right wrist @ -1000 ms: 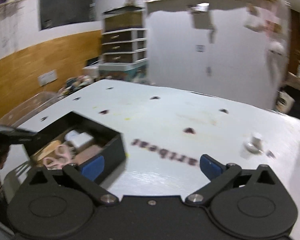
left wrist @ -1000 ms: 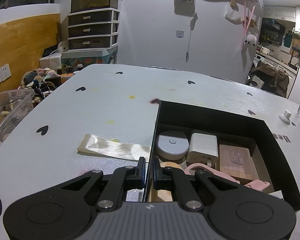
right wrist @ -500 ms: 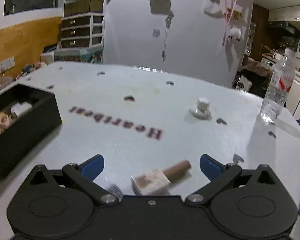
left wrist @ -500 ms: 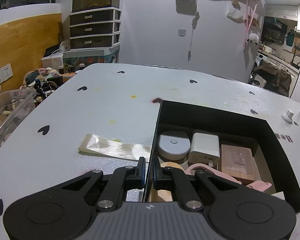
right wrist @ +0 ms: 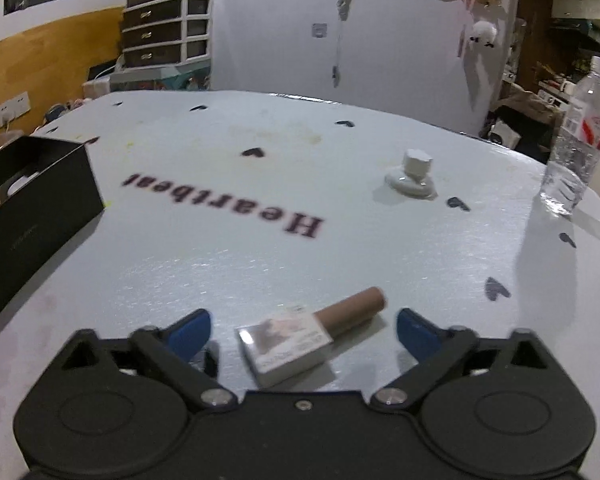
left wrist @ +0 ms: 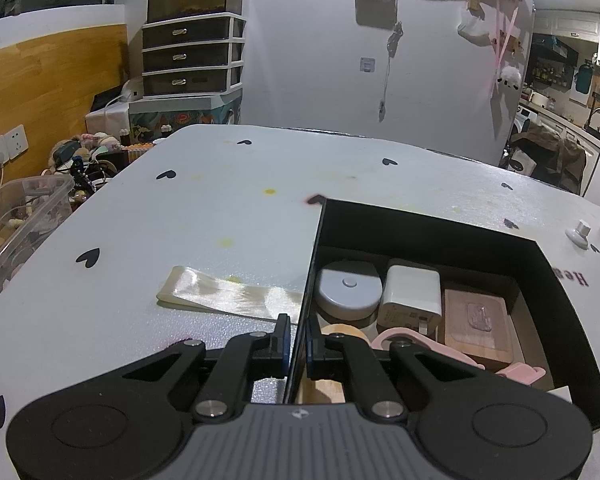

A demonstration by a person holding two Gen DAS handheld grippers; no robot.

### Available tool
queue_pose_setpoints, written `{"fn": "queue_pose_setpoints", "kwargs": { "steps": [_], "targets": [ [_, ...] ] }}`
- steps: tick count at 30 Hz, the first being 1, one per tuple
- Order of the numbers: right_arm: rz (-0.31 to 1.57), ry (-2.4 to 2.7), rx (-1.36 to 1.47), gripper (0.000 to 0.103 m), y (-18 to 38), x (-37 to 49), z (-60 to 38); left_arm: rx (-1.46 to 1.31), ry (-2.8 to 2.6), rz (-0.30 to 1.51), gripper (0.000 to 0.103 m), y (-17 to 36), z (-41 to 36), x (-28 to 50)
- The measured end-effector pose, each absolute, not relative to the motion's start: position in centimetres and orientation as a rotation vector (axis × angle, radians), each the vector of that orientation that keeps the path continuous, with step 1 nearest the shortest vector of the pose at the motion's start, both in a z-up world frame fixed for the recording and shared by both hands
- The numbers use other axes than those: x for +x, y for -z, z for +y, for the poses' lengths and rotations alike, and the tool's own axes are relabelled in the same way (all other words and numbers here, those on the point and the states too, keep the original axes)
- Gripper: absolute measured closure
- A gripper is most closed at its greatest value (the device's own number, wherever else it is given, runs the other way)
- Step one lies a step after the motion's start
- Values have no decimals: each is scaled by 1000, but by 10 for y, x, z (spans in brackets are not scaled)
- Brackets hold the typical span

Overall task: Organize rigid objects
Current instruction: 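Move the right gripper to the nail polish bottle and grasp it, then carry the nail polish bottle into the black box and release it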

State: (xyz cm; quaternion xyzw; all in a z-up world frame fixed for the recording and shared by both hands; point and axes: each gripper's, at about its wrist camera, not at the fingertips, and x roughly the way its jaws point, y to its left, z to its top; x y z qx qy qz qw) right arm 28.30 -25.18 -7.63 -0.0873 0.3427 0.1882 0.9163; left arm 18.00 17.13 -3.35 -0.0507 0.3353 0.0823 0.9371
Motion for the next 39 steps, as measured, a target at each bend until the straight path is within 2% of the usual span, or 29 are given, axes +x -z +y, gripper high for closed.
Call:
{"fn": "queue_pose_setpoints", "kwargs": {
  "steps": [1,4,10,19,25,31,39],
  "targets": [
    [710,-382,-189,40,76,282,-249,-104,-169,685,97,33,171,180],
    [713,-375,-201,48,75,280,-244,-105,-168,685,96,34,171,180],
    [715,-378,-198,55,74,278,-244,-112,-164,686,97,37,173,181],
    [713,-398,-137,55,68,275,-246,-112,-162,686,96,38,172,181],
    [632,-477,-104,55,36,267,-229,-124,-158,675,97,38,173,180],
    [537,-642,-104,55,-1,262,-186,-134,-142,657,97,35,175,180],
    [531,-875,-200,55,-17,253,-107,-153,-119,621,96,34,178,175]
  ]
}}
